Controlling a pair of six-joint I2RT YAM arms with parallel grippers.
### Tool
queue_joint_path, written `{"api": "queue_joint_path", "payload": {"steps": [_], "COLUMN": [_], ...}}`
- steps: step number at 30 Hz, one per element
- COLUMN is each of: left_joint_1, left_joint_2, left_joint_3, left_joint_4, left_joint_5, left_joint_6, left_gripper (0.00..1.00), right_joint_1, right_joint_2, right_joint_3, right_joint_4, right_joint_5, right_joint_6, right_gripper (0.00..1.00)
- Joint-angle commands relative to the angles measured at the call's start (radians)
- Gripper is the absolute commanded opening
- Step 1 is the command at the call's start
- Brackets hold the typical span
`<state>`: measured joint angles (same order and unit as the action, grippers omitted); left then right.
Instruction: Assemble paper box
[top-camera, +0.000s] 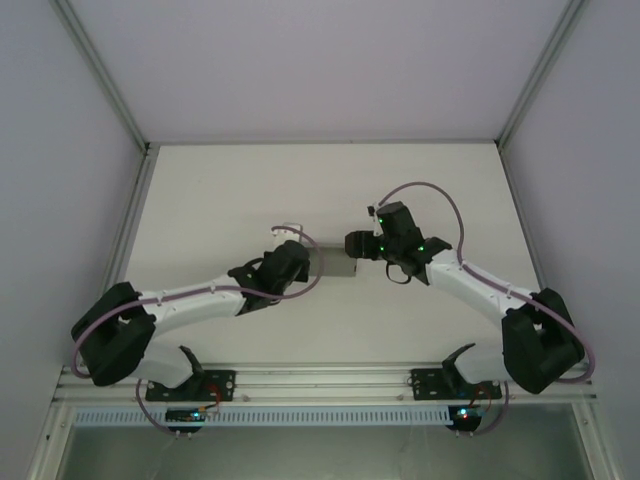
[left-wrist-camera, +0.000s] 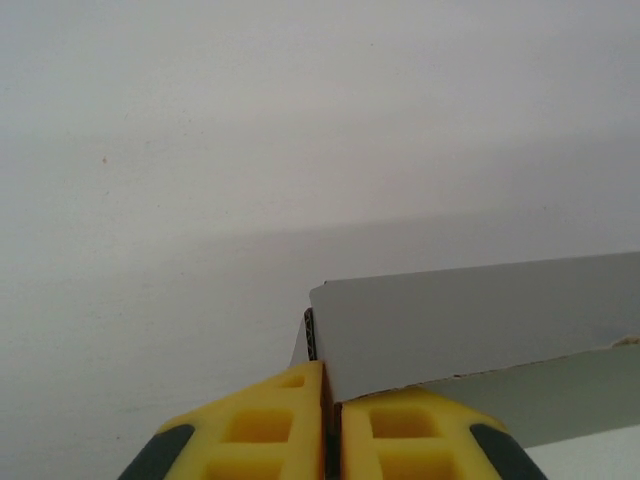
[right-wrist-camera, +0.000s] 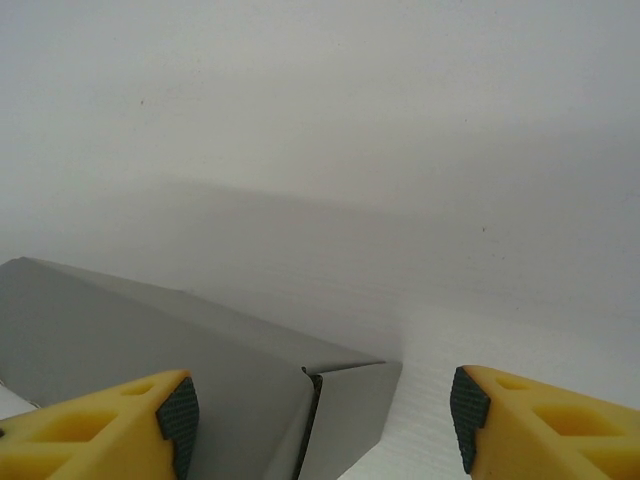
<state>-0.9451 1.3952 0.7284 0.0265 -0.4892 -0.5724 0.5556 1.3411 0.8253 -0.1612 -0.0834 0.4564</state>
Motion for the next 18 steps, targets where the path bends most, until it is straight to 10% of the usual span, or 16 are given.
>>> {"api": "queue_joint_path", "payload": {"steps": [1,18], "left_joint_1": [-0.020,0.140], "left_joint_2": [0.038,-0.188], "left_joint_3": [-0.043,-0.029], "left_joint_4": [-0.275,-0.280], "left_joint_5": [0.165,0.475], "left_joint_6": [0.077,0.249], "left_gripper": [0.18,0.50], "right_joint_1": [-0.006,-0.011], "right_joint_2": [0.034,0.079], "right_joint_3": [-0.029,-0.115], "right_joint_4": [-0.100,-0.015], "right_joint_5": [-0.024,-0.059], "right_joint_6": [0.028,0.141], "right_gripper": [0.68,0.42]}}
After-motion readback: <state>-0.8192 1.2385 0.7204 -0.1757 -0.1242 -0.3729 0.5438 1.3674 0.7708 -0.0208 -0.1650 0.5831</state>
